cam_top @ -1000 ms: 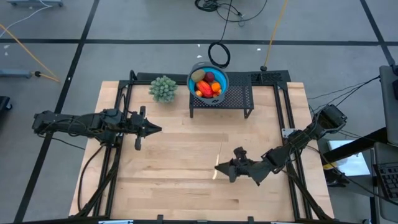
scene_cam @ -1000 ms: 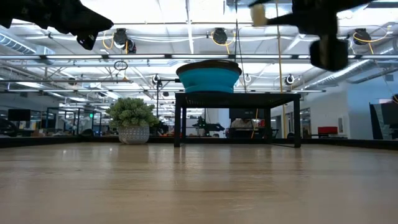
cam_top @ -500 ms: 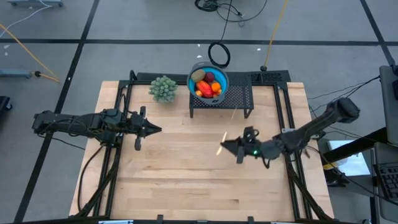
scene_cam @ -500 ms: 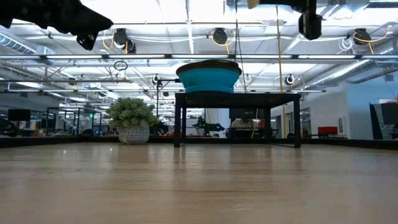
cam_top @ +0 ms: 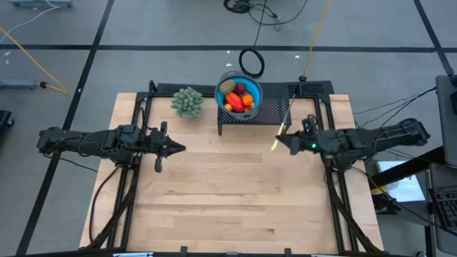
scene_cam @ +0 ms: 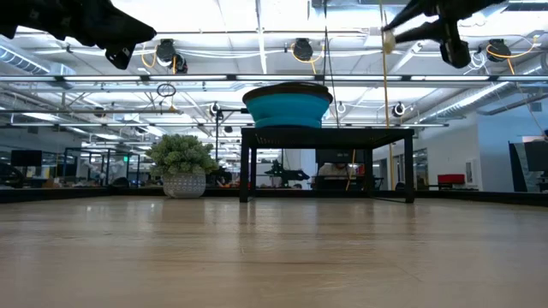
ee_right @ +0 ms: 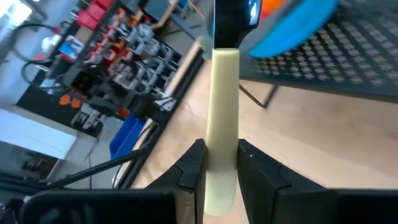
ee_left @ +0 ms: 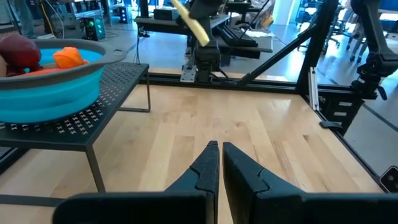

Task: Pick & Place Fruit
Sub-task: Put the yellow table knife on the shelf

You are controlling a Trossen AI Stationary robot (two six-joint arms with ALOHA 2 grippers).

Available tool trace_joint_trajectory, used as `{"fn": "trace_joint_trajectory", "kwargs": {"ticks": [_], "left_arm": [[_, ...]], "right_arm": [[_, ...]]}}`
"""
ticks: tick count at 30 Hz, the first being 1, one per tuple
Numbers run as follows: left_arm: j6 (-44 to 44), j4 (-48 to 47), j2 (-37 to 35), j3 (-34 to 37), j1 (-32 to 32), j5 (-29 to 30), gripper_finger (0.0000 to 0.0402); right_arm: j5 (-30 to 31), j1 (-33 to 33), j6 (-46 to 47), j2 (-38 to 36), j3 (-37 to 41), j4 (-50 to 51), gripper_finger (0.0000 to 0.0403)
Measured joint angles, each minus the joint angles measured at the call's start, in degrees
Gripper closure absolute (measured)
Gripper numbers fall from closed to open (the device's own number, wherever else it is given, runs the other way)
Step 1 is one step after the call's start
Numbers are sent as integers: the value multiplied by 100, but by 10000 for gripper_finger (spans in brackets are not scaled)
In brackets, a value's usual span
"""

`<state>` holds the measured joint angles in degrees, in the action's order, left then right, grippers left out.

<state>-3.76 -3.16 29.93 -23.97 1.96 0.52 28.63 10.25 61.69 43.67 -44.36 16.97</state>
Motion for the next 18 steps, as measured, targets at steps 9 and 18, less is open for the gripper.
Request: {"fn": "trace_joint_trajectory", "kwargs": {"ticks": [9,18], "left_arm": [[-115,33,-2,0,-1,421,382],[-139,33,-2,0,0,556,382]], "right_arm": [[-2173,-1862,-120,-154,0,575,340],[-3632,-3461,-1052,243,-605,851,340]]}}
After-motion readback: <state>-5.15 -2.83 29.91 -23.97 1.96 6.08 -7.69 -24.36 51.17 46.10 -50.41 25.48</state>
